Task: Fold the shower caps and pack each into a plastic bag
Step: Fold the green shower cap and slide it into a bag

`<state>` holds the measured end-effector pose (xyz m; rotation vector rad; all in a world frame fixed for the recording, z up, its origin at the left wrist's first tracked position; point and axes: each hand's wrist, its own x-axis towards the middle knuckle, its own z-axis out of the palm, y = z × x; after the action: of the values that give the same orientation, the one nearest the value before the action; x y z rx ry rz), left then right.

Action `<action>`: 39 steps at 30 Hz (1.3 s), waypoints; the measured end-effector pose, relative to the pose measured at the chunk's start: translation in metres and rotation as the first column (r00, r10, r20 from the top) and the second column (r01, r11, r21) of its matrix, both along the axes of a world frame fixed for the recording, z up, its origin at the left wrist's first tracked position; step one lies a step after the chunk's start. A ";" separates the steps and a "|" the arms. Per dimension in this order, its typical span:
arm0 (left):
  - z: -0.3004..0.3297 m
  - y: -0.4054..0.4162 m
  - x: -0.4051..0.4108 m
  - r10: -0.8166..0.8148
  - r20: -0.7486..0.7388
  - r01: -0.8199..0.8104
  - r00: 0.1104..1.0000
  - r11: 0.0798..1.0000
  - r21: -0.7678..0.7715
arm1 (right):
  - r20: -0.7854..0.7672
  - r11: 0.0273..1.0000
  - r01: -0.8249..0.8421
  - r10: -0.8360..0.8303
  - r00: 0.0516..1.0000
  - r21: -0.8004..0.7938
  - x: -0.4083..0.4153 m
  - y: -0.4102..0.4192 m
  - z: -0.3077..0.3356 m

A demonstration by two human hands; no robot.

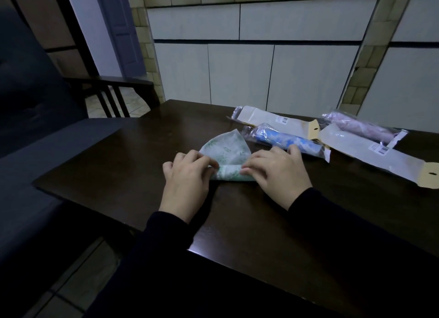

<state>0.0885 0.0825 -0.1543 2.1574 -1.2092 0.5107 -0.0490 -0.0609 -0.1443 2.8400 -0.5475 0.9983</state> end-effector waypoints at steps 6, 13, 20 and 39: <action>0.002 0.002 0.016 -0.038 -0.264 0.085 0.964 0.982 0.168 | -0.260 0.977 0.119 -0.071 0.963 0.174 -0.006 -0.001 0.004; 0.002 0.004 0.023 -0.073 -0.302 0.120 0.950 0.983 0.139 | -0.265 0.980 0.104 -0.057 0.963 0.169 -0.007 -0.005 0.009; 0.006 0.005 0.015 -0.068 -0.287 0.083 0.955 0.996 0.039 | -0.162 0.925 0.024 0.041 0.986 0.380 -0.014 -0.012 0.014; 0.010 -0.015 0.006 -0.221 0.083 0.217 0.972 0.975 0.057 | -0.072 0.978 -0.051 0.067 0.995 0.202 -0.012 -0.009 0.012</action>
<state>0.0948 0.0678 -0.1442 2.0255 -1.5017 0.4898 -0.0608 -0.0701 -0.1322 3.0737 -0.5907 0.8827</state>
